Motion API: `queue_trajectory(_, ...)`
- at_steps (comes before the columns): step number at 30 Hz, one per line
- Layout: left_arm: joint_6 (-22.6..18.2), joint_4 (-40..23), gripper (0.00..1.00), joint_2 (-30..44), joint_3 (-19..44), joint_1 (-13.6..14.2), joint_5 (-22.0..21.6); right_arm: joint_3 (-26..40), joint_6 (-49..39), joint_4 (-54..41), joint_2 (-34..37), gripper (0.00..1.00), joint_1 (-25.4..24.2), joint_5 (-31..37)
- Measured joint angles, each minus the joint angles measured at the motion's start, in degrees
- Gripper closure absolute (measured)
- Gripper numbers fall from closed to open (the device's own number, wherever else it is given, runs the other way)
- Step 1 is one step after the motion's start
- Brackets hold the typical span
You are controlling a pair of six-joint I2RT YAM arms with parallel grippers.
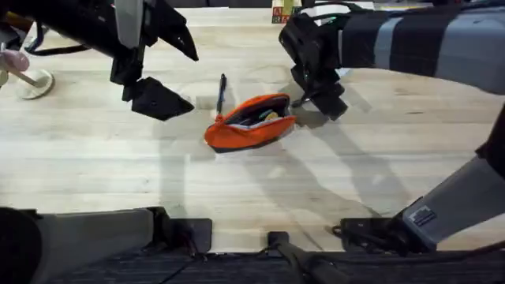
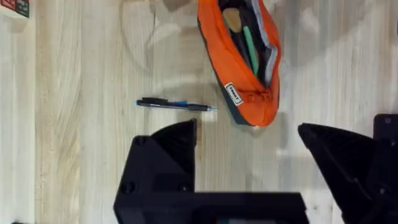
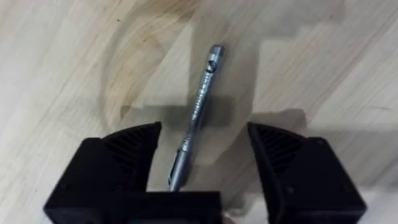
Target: Unzip the bag, pick up the pens from the table one at a time and place them inside, then zip the bag closed.
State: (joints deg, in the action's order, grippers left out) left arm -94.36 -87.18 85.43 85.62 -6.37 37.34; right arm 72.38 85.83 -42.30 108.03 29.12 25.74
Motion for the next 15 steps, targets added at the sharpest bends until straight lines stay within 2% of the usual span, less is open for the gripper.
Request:
queue_trajectory(6, 0.0, 0.0, 0.006, 0.0, 0.0, 0.0, 0.0, 0.0, -0.1, -0.9, 0.0, 0.357, 0.0, 0.0)
queue_trajectory(12, 0.0, 0.0, 0.006, 0.0, 0.0, 0.0, 0.0, 0.0, -0.2, -1.9, 0.1, 0.442, 0.0, 0.0)
queue_trajectory(15, 0.0, 0.0, 0.006, 0.0, 0.0, 0.0, 0.0, 0.0, -0.2, -2.8, 0.1, 0.706, 0.0, 0.0)
